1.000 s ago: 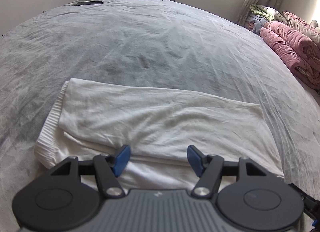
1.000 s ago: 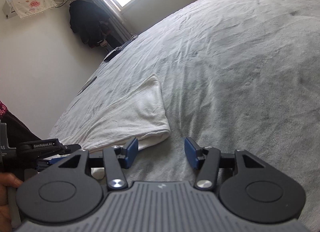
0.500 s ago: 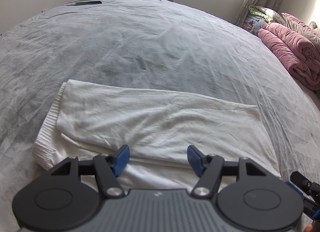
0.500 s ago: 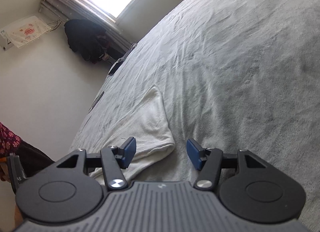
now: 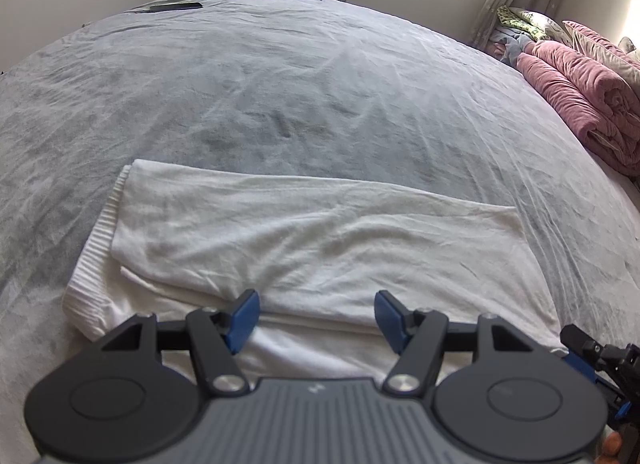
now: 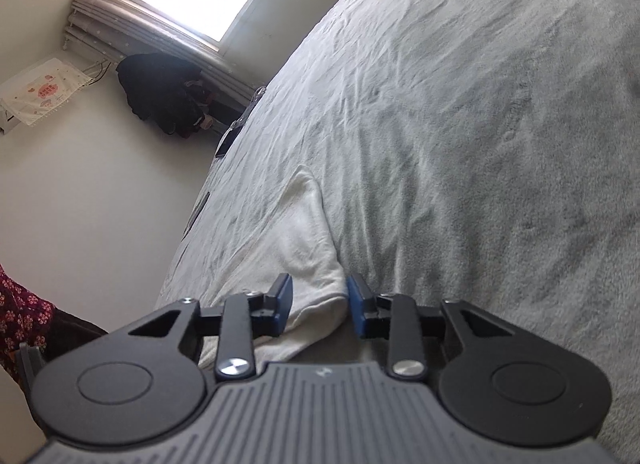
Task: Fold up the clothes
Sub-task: 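Grasp the corner of the garment end with the right gripper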
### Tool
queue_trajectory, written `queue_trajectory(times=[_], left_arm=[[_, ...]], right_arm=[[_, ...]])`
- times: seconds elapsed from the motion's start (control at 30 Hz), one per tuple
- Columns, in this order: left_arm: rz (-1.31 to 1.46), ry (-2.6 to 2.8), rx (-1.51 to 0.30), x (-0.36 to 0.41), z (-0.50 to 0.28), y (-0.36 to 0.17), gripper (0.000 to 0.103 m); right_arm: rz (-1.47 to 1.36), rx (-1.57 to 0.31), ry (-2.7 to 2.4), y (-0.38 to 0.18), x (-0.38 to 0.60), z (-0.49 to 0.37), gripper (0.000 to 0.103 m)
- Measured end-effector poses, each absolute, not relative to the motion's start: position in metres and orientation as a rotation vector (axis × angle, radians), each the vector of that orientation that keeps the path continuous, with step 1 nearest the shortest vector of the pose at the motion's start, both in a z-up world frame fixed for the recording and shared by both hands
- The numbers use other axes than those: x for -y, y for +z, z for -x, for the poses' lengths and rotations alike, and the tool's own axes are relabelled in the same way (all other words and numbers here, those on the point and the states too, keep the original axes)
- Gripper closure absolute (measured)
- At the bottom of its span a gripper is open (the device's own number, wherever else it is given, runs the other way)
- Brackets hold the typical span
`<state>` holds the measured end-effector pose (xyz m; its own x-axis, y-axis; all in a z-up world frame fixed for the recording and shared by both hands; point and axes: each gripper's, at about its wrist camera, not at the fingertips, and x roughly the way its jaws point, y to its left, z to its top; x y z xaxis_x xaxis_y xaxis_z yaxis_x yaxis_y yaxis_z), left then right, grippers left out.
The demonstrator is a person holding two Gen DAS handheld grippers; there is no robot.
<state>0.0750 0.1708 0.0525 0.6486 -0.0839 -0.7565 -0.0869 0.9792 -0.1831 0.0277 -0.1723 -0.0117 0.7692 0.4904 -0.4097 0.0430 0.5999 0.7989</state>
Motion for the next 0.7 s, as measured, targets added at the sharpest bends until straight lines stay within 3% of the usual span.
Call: queue_trajectory(times=[0.27, 0.5, 0.7], left_arm=[[0.160, 0.006, -0.887, -0.166, -0.077, 0.048, 0.037], [0.092, 0.009, -0.883, -0.159, -0.076, 0.046, 0.036], [0.066, -0.001, -0.823, -0.153, -0.071, 0.055, 0.036]], right_arm=[[-0.976, -0.633, 0.271, -0.012, 0.174, -0.019, 0.078], [-0.988, -0.618, 0.257, -0.008, 0.171, -0.015, 0.071], [-0.988, -0.618, 0.250, -0.007, 0.170, -0.013, 0.074]])
